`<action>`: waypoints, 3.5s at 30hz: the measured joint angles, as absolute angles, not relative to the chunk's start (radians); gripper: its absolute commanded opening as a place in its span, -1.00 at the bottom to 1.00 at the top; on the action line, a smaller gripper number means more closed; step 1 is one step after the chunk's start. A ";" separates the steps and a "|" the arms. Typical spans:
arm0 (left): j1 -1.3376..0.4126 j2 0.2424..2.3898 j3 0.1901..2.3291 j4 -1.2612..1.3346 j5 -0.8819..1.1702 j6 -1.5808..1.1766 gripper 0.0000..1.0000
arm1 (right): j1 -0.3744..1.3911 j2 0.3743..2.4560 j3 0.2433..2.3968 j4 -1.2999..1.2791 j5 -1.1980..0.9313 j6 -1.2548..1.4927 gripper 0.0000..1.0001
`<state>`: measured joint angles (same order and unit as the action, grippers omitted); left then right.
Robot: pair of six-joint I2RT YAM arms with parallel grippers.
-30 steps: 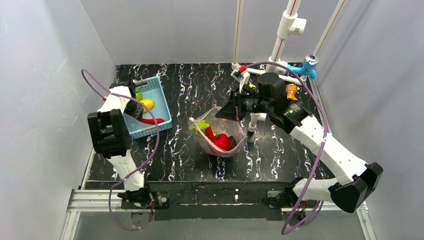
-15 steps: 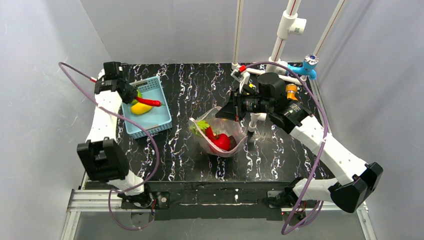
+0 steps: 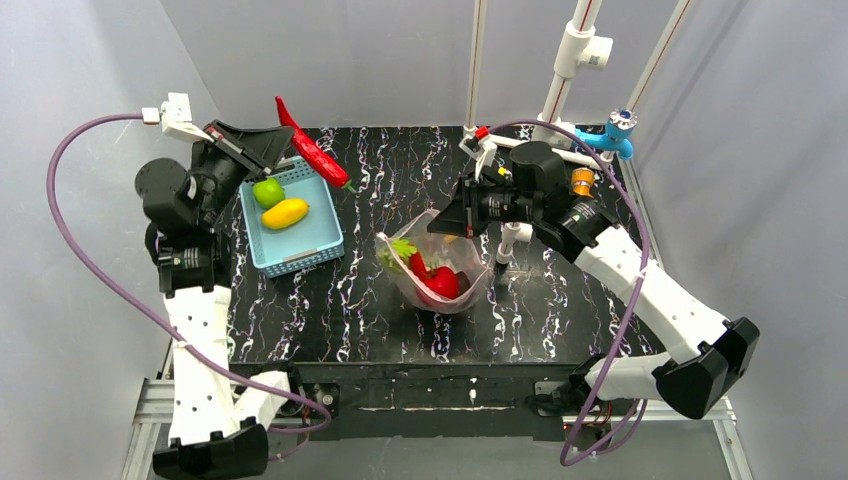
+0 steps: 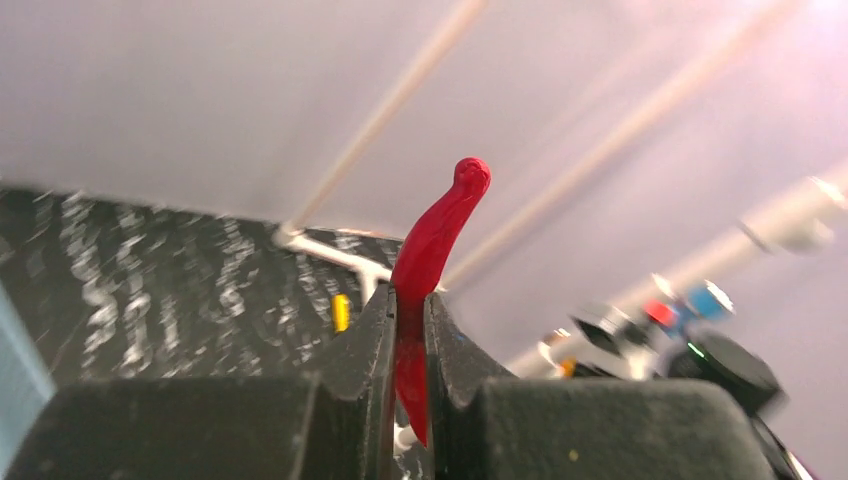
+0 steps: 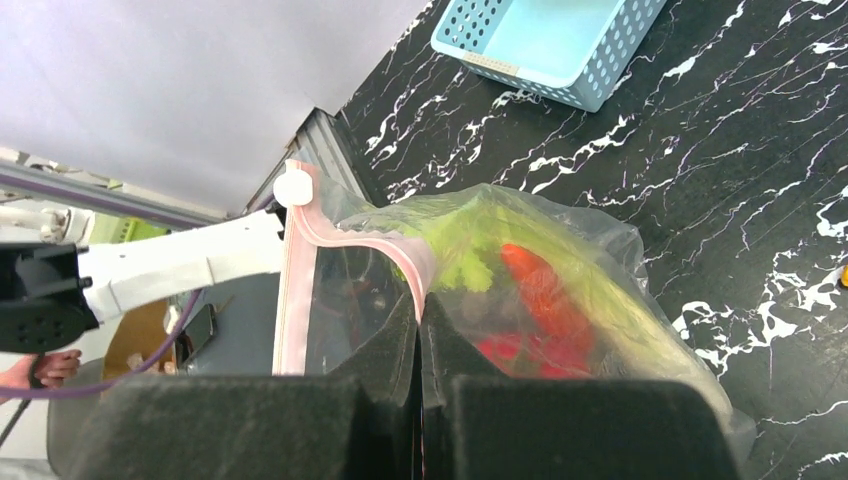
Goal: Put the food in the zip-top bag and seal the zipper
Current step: Place the fake vegetable in the zipper food storage bag, then pick up the fake fruit from the bin.
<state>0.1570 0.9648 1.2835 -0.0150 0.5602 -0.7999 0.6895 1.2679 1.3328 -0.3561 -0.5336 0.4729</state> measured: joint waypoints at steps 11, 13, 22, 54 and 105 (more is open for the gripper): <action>-0.279 0.928 1.190 0.193 0.751 -0.698 -1.00 | 0.690 1.338 1.392 -0.325 -0.536 0.572 -0.97; -0.350 0.905 1.158 0.195 0.712 -0.654 -1.00 | 0.690 1.338 1.392 -0.308 -0.546 0.588 -0.97; -0.596 0.899 1.020 0.275 0.432 -0.485 -1.00 | 0.695 1.337 1.391 -0.238 -0.585 0.657 -0.97; -0.681 0.767 1.252 -0.344 0.099 -0.489 0.47 | 0.700 1.318 1.298 -0.070 -0.625 0.775 -0.97; 0.187 1.633 1.214 -0.377 0.050 -0.677 0.96 | 0.707 1.250 1.313 -0.372 -0.421 0.468 -0.97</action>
